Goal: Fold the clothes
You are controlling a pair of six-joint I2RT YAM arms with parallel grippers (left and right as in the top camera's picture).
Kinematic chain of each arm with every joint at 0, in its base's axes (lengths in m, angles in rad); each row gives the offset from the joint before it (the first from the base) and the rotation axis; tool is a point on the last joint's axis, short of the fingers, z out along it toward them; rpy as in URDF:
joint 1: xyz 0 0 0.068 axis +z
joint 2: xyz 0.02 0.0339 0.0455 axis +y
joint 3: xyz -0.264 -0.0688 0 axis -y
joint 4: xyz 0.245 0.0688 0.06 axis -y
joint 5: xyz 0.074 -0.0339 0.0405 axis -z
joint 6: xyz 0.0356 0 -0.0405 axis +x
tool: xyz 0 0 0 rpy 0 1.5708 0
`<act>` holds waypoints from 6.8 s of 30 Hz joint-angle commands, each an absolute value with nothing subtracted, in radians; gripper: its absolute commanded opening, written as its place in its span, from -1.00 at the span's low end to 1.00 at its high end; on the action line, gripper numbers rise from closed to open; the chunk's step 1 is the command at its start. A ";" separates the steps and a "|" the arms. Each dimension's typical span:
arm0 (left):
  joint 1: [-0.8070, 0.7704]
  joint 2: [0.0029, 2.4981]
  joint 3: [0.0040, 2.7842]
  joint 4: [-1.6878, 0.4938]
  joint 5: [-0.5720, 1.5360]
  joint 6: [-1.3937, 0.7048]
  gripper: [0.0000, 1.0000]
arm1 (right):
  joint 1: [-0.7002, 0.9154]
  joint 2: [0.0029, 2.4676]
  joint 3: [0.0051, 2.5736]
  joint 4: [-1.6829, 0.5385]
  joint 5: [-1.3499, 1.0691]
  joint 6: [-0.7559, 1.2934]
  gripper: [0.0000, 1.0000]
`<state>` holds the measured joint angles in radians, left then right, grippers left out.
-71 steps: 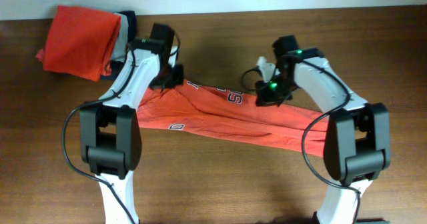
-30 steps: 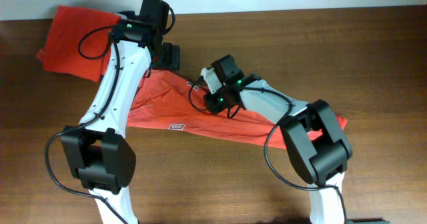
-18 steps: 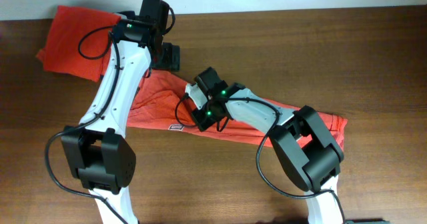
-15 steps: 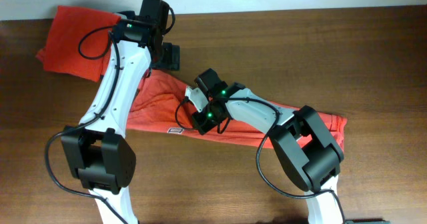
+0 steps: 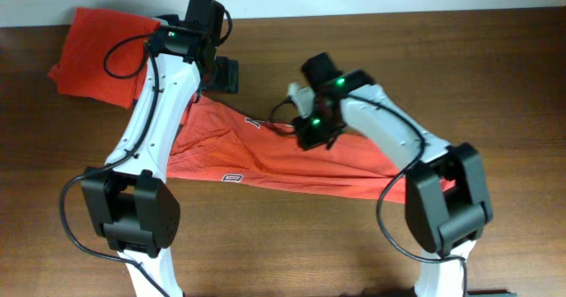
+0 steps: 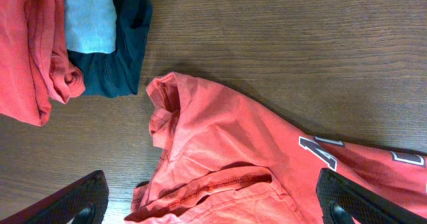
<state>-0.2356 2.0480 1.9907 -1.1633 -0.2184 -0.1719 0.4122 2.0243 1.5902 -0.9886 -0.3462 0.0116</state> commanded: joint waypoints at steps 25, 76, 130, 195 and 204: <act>-0.239 2.036 1.996 -1.164 -0.233 -0.163 0.98 | 0.391 2.019 1.318 -1.104 -0.148 0.042 -0.92; -0.241 2.036 1.996 -1.164 -0.232 -0.163 0.98 | -0.120 1.862 1.295 -1.050 0.040 0.270 -0.80; -0.246 2.036 1.996 -1.164 -0.232 -0.163 0.98 | -0.551 1.892 1.248 -1.019 -0.172 0.220 -0.01; -0.246 2.036 1.996 -1.164 -0.232 -0.163 0.98 | -0.551 1.666 1.077 -0.622 -0.257 -0.054 0.93; -0.246 2.036 1.996 -1.164 -0.232 -0.163 0.98 | -0.550 1.863 1.077 -0.453 -0.304 -0.124 0.85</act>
